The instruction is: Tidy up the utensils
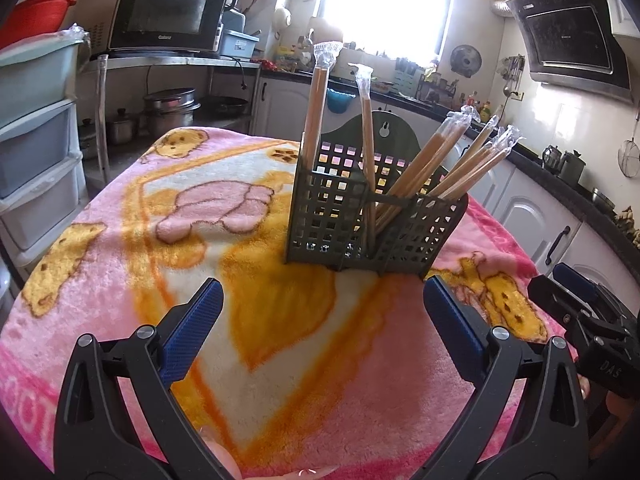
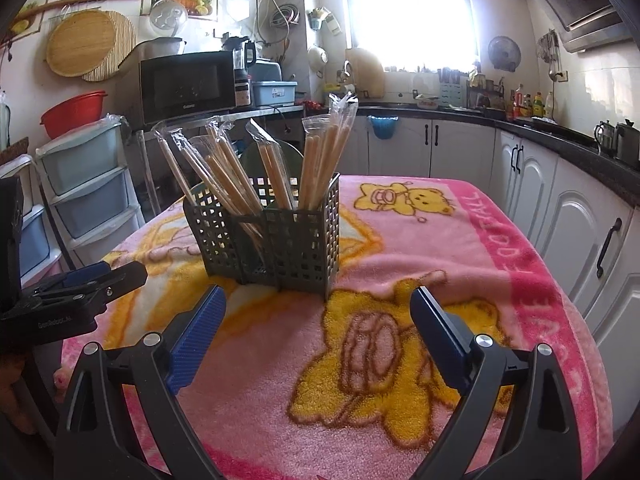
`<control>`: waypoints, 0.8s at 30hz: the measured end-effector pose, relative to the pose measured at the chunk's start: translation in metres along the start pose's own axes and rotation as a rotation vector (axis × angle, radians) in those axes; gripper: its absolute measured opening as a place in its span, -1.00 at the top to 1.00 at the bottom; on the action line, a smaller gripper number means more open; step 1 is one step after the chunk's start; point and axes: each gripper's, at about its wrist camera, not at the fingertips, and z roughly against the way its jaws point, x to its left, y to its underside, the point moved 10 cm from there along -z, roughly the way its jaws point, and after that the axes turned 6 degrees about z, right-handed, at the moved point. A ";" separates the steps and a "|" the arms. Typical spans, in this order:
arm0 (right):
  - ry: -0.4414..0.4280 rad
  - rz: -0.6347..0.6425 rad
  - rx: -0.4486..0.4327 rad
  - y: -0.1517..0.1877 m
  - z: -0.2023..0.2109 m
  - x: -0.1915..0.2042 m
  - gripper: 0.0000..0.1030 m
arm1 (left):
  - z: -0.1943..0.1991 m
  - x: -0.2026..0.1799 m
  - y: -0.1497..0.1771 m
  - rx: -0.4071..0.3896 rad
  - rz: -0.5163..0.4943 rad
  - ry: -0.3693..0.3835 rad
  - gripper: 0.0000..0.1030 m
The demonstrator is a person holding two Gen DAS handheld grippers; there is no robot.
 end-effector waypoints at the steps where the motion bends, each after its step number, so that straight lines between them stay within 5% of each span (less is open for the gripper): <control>1: 0.006 0.003 -0.015 0.000 0.002 -0.001 -0.76 | 0.000 0.001 0.001 -0.006 0.000 -0.002 -0.79; 12: 0.051 0.046 -0.217 -0.011 0.028 0.002 -0.87 | 0.012 0.000 -0.006 -0.135 -0.013 0.003 -0.80; 18: 0.060 0.047 -0.280 -0.011 0.037 0.004 -0.87 | 0.016 0.004 -0.011 -0.197 -0.023 -0.063 -0.80; 24: 0.065 0.035 -0.303 -0.006 0.038 0.005 -0.87 | 0.023 0.001 -0.010 -0.239 -0.050 -0.042 -0.80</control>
